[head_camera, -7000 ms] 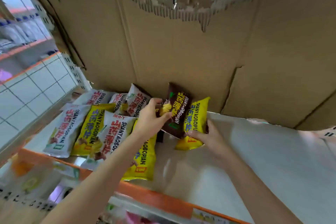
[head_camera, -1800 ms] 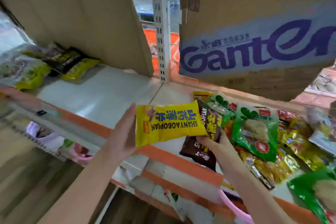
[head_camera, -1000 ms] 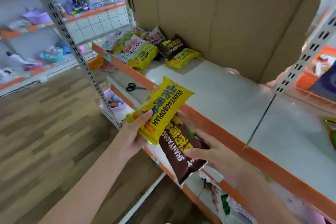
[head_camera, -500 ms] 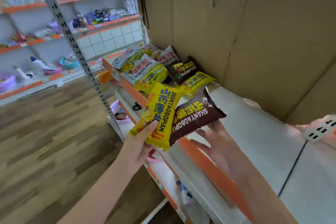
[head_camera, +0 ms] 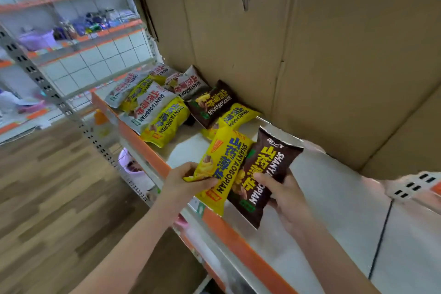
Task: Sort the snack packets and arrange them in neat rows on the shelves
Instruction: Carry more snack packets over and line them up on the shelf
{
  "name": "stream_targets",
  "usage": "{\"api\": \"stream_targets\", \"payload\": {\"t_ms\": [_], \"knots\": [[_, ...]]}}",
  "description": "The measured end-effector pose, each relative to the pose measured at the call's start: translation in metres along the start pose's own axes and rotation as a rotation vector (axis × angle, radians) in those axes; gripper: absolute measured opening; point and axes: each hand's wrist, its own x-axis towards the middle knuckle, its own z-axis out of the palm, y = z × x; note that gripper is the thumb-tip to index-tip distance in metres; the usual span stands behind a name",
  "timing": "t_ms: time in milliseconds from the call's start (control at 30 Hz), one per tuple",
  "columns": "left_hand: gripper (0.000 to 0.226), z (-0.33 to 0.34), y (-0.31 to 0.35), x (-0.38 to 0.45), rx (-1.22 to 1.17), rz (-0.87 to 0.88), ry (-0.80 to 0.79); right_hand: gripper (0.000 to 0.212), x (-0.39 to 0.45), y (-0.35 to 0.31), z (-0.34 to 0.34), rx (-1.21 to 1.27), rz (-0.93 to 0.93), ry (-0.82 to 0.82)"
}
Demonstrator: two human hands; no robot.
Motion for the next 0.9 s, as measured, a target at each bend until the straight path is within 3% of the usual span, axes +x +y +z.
{"api": "stream_targets", "payload": {"t_ms": [133, 333, 467, 533, 600, 700, 833, 900], "knots": [[0.035, -0.018, -0.002, 0.028, 0.241, 0.051, 0.003, 0.041, 0.013, 0.009, 0.015, -0.177, -0.022, -0.039], [0.034, -0.048, 0.011, 0.076, 0.177, 0.235, 0.165, 0.038, 0.047, 0.013, 0.056, -0.359, -0.085, 0.014], [0.039, -0.071, 0.013, 0.113, 0.621, 0.431, 0.269, 0.048, 0.077, 0.027, 0.085, -0.662, -0.088, 0.065], [0.053, -0.08, 0.002, 0.126, 0.742, 0.507, 0.314, 0.05, 0.081, 0.035, 0.102, -0.775, -0.135, 0.101], [0.051, -0.083, -0.006, 0.13, 0.852, 0.641, 0.383, 0.052, 0.085, 0.039, 0.113, -0.855, -0.178, 0.131], [0.043, -0.078, -0.017, 0.134, 0.987, 0.828, 0.334, 0.056, 0.092, 0.039, 0.118, -0.953, -0.194, 0.135], [0.037, -0.077, -0.021, 0.136, 0.994, 0.755, 0.226, 0.058, 0.099, 0.034, 0.118, -0.994, -0.169, 0.128], [0.045, -0.079, -0.017, 0.138, 1.035, 0.716, 0.186, 0.056, 0.103, 0.034, 0.119, -0.982, -0.156, 0.152]]}}
